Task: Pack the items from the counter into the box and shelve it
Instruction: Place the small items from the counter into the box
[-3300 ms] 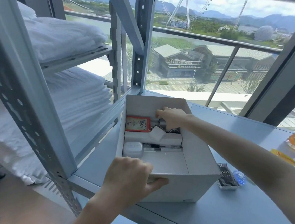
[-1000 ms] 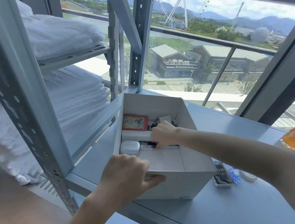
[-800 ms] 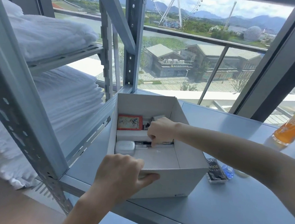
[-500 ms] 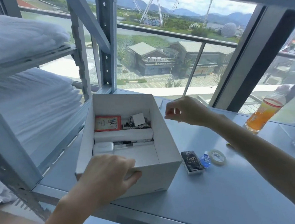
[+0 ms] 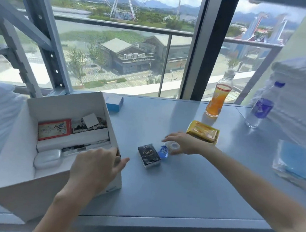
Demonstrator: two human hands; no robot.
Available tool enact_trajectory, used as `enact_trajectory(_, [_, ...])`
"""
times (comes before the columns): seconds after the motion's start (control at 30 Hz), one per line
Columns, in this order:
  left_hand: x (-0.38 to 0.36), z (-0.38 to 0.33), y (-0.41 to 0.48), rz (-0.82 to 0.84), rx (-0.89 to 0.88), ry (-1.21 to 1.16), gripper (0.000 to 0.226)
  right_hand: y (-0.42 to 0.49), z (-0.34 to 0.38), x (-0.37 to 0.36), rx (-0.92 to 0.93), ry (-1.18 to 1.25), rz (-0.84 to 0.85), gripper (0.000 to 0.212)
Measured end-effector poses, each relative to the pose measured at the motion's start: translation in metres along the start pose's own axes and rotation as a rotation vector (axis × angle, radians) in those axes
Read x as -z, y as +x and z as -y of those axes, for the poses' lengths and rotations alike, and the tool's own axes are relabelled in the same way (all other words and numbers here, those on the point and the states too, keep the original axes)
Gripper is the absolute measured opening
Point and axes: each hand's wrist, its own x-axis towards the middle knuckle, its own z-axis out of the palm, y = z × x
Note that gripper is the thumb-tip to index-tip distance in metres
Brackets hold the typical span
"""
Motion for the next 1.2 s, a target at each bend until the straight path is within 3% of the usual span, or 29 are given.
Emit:
enact_trajectory(0.1, [0.001, -0.001, -0.003, -0.028, 0.01, 0.017, 0.042, 0.017, 0.013, -0.008, 0.016, 0.026, -0.016, 0.05])
enact_trajectory(0.33, [0.007, 0.005, -0.011, -0.066, -0.057, -0.101, 0.03, 0.053, 0.047, -0.007, 0.028, 0.062, 0.068, 0.072])
enact_trajectory(0.53, [0.017, 0.047, -0.04, -0.113, -0.09, -0.163, 0.032, 0.06, 0.058, 0.002, 0.121, 0.131, 0.107, 0.046])
enact_trajectory(0.77, [0.019, 0.115, -0.064, -0.041, 0.028, -0.131, 0.083, 0.056, 0.094, 0.093, 0.189, 0.307, -0.278, 0.022])
enact_trajectory(0.9, [0.02, 0.128, -0.062, 0.018, 0.013, -0.146, 0.077, 0.07, 0.142, 0.146, 0.252, 0.553, -0.427, 0.014])
enact_trajectory(0.97, [0.019, 0.128, -0.06, 0.052, -0.002, -0.164, 0.072, 0.083, 0.174, 0.153, 0.324, 0.527, -0.417, 0.016])
enact_trajectory(1.07, [0.017, 0.128, -0.06, 0.081, -0.014, -0.177, 0.068, 0.114, 0.225, 0.14, 0.388, 0.246, -0.332, 0.025])
enact_trajectory(1.2, [0.012, 0.13, -0.06, 0.087, 0.007, -0.147, 0.074, 0.168, 0.272, 0.103, 0.206, 0.336, -0.149, 0.02])
